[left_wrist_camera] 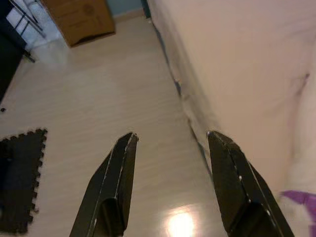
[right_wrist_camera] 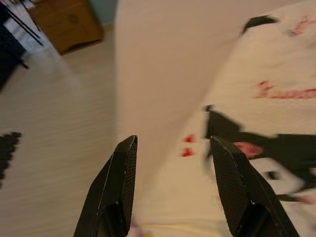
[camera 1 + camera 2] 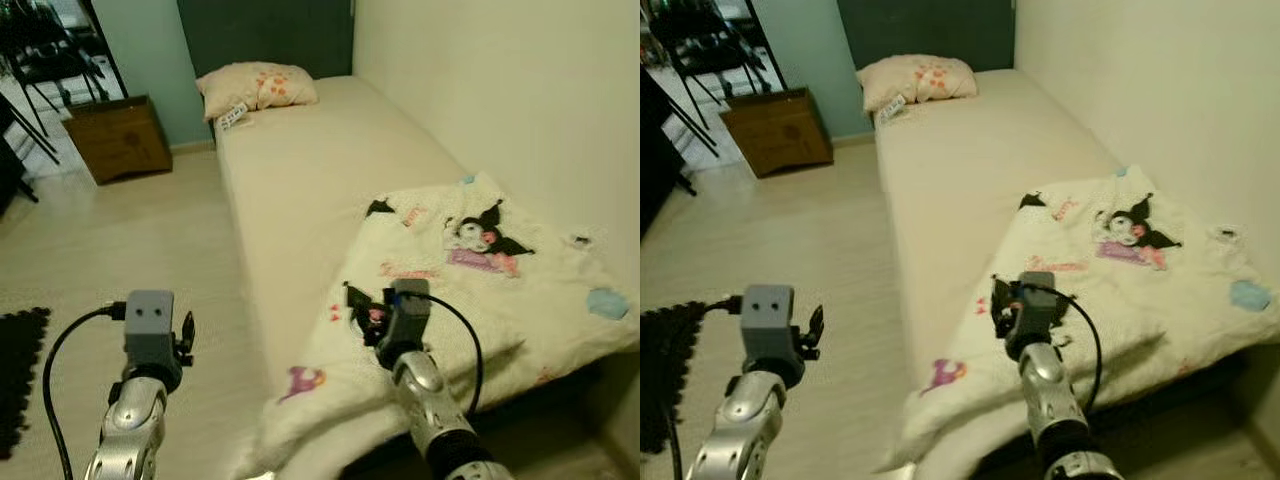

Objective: Clean up the room

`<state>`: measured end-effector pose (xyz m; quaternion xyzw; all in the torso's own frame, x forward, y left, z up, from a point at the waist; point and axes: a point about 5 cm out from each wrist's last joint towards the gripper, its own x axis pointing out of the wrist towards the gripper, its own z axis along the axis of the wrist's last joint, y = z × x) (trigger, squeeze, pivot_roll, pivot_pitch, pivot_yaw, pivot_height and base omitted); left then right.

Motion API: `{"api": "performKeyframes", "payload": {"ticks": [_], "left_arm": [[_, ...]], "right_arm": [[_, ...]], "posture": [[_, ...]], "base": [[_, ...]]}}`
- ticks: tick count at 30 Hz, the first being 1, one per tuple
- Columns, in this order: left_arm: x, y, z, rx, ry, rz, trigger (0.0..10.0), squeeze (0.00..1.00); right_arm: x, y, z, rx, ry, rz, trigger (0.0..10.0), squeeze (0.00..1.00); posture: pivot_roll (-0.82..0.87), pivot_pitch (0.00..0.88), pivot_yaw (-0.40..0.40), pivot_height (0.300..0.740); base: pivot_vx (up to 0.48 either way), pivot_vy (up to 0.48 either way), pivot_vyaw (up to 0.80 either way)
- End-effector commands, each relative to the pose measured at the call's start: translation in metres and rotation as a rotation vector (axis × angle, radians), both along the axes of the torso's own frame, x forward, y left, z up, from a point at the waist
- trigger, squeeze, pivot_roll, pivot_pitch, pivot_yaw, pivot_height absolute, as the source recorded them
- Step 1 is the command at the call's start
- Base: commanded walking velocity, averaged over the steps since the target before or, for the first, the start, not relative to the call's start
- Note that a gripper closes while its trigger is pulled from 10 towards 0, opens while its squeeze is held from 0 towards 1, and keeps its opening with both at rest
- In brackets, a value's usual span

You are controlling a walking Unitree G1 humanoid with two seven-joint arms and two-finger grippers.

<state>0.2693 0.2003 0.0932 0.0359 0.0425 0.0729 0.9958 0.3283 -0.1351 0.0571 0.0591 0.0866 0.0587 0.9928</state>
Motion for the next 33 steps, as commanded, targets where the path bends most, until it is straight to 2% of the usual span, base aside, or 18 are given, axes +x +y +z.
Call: {"api": "performKeyframes", "payload": {"ticks": [1,8,14,17,27,33], "left_arm": [[0.000,0.003,0.000,0.019,0.011,0.000,10.0,0.00],[0.002,0.004,0.000,0.024,0.014,-0.009,10.0,0.00],[0.004,0.003,0.001,0.029,0.014,-0.016,10.0,0.00],[0.005,0.000,0.004,0.045,0.008,-0.058,10.0,0.00],[0.005,-0.004,0.004,0.058,0.008,-0.059,10.0,0.00],[0.007,-0.004,0.005,0.051,0.010,-0.053,10.0,0.00]], "right_arm": [[-0.002,-0.002,-0.004,0.011,0.013,-0.013,10.0,0.00],[-0.003,-0.005,-0.004,0.028,0.014,-0.038,10.0,0.00],[-0.005,-0.007,-0.005,0.027,0.006,-0.055,10.0,0.00],[-0.006,-0.008,-0.006,0.034,0.002,-0.063,10.0,0.00],[-0.007,-0.012,-0.006,0.037,-0.001,-0.079,10.0,0.00],[-0.007,-0.012,-0.006,0.038,0.000,-0.082,10.0,0.00]], "posture": [[0.01,0.099,0.068,0.740],[0.01,0.100,0.081,0.740],[0.01,0.099,0.087,0.740],[0.00,0.098,0.090,0.740],[0.00,0.100,0.093,0.740],[0.01,0.100,0.093,0.740]], "base": [[0.000,0.442,-0.80],[0.000,0.442,-0.69],[0.000,0.442,0.00],[0.000,-0.160,0.00],[0.000,-0.445,0.00],[0.000,0.000,0.00]]}}
